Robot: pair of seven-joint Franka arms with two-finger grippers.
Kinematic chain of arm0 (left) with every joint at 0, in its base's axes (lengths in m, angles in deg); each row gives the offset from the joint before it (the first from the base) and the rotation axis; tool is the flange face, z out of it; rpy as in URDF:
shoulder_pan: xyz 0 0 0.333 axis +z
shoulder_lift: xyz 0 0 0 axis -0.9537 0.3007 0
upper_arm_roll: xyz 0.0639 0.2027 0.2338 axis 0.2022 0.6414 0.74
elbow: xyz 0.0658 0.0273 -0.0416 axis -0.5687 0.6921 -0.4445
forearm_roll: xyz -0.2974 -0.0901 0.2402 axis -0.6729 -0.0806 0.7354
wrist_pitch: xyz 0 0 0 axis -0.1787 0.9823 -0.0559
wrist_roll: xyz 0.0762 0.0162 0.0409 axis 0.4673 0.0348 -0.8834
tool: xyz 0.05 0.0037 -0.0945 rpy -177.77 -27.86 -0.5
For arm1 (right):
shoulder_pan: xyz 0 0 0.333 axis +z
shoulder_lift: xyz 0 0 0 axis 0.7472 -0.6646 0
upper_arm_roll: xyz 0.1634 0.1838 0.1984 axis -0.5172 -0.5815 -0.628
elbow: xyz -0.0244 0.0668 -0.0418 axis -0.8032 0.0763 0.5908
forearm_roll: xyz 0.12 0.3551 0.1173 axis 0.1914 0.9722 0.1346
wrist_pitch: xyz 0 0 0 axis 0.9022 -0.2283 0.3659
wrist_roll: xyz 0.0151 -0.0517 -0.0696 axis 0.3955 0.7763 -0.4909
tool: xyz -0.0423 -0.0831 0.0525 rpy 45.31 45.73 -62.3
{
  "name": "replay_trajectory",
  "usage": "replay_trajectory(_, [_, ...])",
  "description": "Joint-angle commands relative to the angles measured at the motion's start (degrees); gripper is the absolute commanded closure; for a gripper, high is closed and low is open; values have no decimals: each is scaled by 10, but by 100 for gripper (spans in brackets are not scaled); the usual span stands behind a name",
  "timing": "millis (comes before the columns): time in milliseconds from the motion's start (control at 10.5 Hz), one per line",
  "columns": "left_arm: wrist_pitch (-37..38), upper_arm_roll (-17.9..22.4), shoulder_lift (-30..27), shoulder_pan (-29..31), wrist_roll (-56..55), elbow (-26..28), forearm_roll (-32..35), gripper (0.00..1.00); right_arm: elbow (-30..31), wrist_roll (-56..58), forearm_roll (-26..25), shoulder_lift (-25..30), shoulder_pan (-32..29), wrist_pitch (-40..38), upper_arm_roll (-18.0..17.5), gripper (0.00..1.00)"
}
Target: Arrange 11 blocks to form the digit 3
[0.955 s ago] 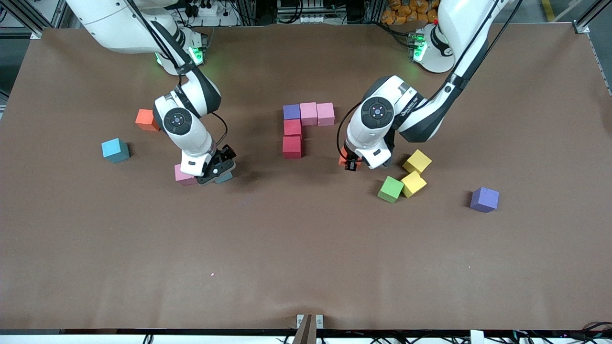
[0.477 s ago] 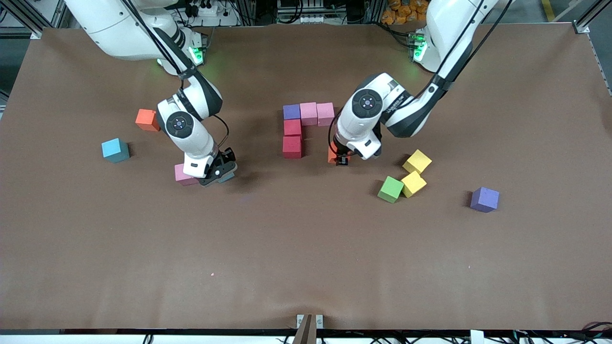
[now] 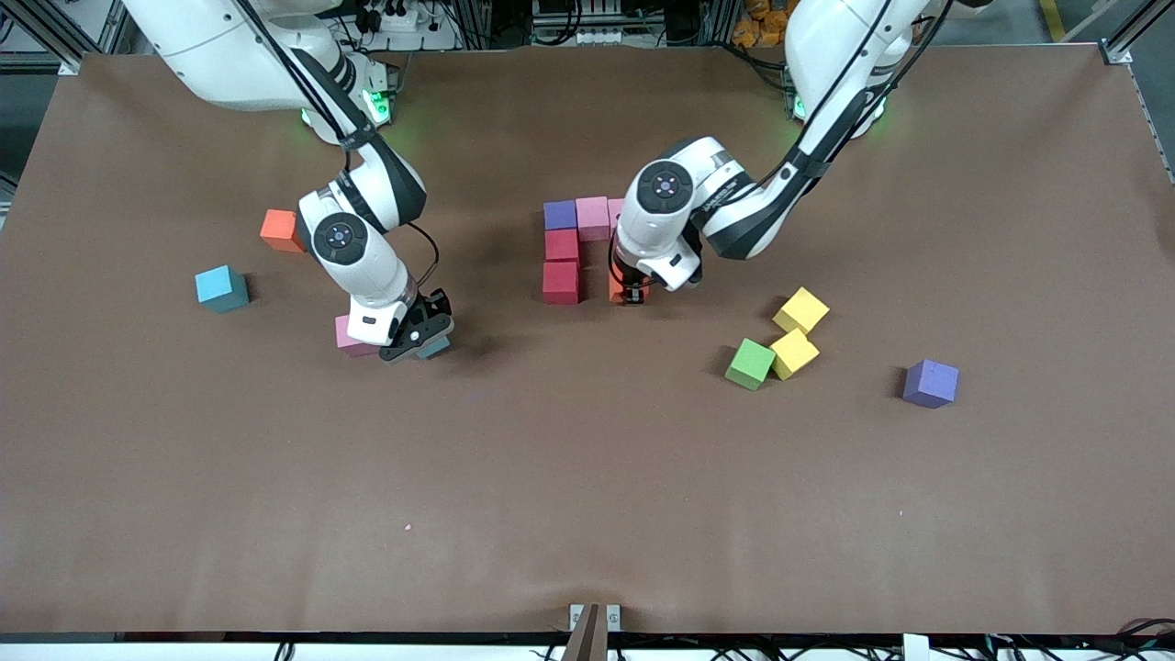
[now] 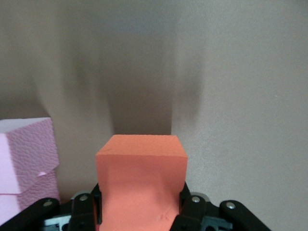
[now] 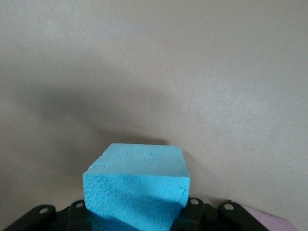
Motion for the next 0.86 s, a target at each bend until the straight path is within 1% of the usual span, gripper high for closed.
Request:
replay_trajectory(0, [1,15,27,-17,-28,-34,21,87,-32,-26,25,13,-7,-20,-24,69])
replay_trajectory(191, [1,20,39,-42,-60,-41,30,87,-78,-63,27,0,9,-39,-24,69])
replay_trajectory(286, [1,28,40,-51,-80,-42,43,87,-100,-109,26,-11,25,-44,-25,69])
replay_trajectory(382, [1,34,41,-62,-97,-48,53,87,-128,-173,23,-26,43,-45,-33,69])
replay_trajectory(573, [1,43,48,-74,-113,-53,58,87,-176,-235,24,-59,78,-54,-32,69])
replay_trajectory(764, [2,45,47,-82,-129,-58,59,87,-209,-303,19,-95,112,-67,-30,70])
